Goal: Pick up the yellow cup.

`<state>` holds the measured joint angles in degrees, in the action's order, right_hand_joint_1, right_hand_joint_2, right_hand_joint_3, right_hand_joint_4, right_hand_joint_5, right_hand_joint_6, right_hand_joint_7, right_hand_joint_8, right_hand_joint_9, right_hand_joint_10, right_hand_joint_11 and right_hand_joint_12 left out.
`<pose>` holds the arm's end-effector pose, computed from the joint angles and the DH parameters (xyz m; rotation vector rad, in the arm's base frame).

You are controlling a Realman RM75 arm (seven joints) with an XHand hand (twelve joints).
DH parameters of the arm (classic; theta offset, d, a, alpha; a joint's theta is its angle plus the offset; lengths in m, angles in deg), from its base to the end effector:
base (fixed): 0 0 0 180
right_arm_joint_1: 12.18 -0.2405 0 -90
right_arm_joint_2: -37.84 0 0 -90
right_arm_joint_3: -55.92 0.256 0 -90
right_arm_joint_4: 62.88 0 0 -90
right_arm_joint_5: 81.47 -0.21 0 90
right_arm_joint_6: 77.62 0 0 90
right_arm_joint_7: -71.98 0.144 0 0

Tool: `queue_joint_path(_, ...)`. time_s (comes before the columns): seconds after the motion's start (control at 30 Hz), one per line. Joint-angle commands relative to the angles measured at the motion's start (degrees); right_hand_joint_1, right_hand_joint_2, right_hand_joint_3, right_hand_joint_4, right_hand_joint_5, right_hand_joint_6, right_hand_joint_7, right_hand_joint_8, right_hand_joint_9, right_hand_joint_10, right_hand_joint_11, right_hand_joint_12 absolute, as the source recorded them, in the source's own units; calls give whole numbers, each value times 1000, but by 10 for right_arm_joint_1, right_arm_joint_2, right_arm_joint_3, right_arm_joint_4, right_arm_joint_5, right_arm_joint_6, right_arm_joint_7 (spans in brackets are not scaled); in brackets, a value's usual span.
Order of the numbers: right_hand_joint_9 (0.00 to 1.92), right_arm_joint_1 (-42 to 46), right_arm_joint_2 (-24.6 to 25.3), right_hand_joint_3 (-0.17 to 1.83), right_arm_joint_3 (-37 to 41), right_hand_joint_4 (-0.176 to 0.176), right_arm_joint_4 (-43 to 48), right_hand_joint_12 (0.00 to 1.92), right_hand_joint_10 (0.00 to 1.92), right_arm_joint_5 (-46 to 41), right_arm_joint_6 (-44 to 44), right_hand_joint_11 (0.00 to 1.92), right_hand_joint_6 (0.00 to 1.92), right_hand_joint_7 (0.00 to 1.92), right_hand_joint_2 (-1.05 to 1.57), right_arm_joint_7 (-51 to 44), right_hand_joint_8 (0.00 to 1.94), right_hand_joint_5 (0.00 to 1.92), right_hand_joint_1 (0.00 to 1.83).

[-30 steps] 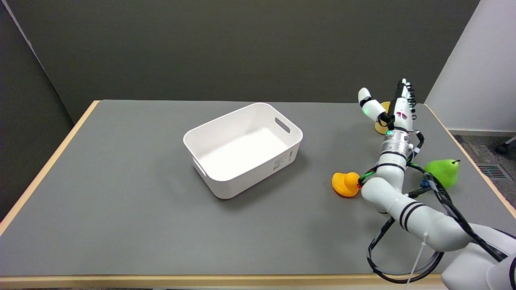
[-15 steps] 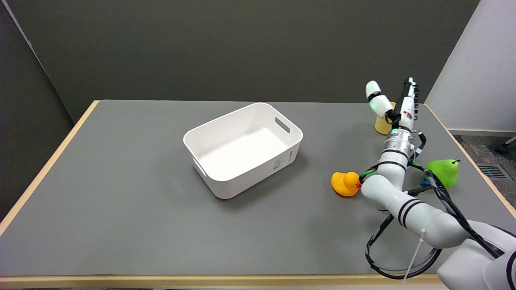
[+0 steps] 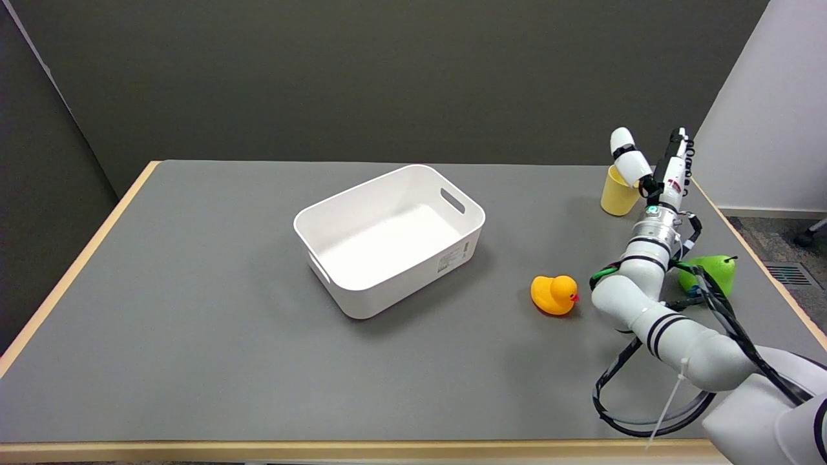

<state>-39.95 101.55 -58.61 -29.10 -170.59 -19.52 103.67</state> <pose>-0.2817 -0.3709 0.4987 0.6999 -0.2552 1.2921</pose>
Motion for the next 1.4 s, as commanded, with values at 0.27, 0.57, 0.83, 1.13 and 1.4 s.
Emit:
queue_joint_path(0.27,-1,-79,3,577,-3,-131,-135,-1,-1,0,-154,-1,-1,-1,703,22,-1,-1,525)
queue_joint_path(0.57,-1,-83,-1,577,-3,-120,-148,-1,-1,0,-162,-1,-1,-1,698,22,-1,-1,523)
queue_joint_path(0.83,-1,-74,-11,649,0,-120,-148,-1,-1,0,-162,-1,-1,-1,681,22,-1,-1,493)
queue_joint_path(1.13,-1,-73,-20,584,0,-113,-156,-1,-1,0,-166,-1,-1,-1,687,22,-1,-1,514)
queue_joint_path(1.4,-1,-81,-27,589,0,-109,-168,-1,-1,0,-194,-1,-1,-1,685,22,-1,-1,503)
